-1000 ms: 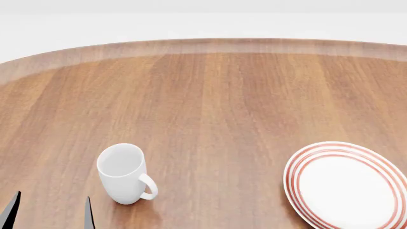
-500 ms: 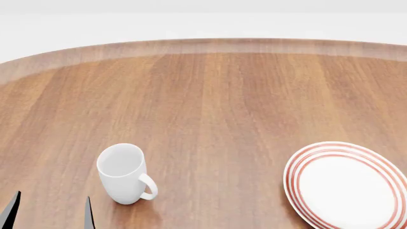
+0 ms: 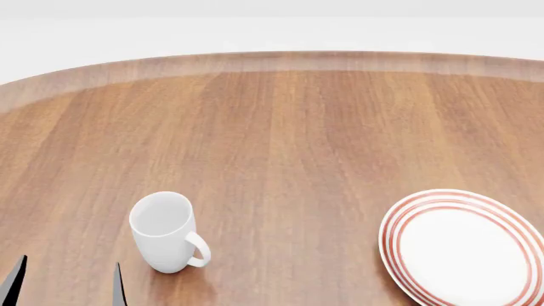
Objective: Pick up the red mug and put it on the plate
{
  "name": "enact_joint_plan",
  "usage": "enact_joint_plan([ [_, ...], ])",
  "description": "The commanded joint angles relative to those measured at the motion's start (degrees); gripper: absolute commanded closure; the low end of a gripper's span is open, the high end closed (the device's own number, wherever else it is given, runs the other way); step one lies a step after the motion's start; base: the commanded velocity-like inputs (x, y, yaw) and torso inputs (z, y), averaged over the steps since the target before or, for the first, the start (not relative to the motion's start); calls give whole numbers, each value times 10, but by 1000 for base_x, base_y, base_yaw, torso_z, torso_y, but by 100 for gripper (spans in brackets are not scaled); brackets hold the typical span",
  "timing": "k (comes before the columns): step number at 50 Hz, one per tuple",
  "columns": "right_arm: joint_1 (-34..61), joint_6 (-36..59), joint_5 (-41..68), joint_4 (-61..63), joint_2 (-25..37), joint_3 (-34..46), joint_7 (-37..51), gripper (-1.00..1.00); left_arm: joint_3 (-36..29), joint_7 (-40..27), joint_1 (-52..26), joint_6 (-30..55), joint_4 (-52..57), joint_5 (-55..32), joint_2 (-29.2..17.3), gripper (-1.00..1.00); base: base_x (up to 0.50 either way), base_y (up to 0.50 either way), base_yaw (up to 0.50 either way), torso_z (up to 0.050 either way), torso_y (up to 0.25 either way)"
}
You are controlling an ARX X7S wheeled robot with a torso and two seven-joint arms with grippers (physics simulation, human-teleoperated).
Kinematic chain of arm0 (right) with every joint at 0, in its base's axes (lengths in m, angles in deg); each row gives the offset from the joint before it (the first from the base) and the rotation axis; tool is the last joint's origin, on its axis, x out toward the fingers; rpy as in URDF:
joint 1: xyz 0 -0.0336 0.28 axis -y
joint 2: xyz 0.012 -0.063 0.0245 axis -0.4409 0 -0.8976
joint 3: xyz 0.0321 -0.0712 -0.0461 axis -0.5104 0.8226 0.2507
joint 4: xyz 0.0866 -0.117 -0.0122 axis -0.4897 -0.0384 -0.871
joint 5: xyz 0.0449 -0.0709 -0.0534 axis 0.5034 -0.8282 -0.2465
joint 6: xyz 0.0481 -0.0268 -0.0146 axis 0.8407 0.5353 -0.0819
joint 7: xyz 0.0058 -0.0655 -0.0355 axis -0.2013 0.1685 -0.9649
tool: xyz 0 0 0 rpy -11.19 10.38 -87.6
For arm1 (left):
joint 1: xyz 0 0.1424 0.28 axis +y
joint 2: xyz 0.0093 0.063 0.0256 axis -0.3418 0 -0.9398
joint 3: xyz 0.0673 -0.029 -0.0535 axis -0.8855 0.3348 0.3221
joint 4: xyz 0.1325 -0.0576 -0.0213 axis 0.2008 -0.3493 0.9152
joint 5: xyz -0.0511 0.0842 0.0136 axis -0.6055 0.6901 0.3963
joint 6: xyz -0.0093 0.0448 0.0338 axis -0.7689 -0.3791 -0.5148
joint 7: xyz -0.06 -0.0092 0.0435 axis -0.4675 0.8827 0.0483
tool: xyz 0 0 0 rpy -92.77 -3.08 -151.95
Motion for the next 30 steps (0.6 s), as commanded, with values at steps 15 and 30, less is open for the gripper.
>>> enact_joint_plan([
  [15,16,-25,22,-80,-18,22,-26,-100,-4,-5,-1,1,0,0,-2,-100,0,0,0,0,0],
  [30,25,-36,27,-103,-22,28,-36,-100,-6,-8,-2,-1,0,1,-4,-100,0,0,0,0,0],
])
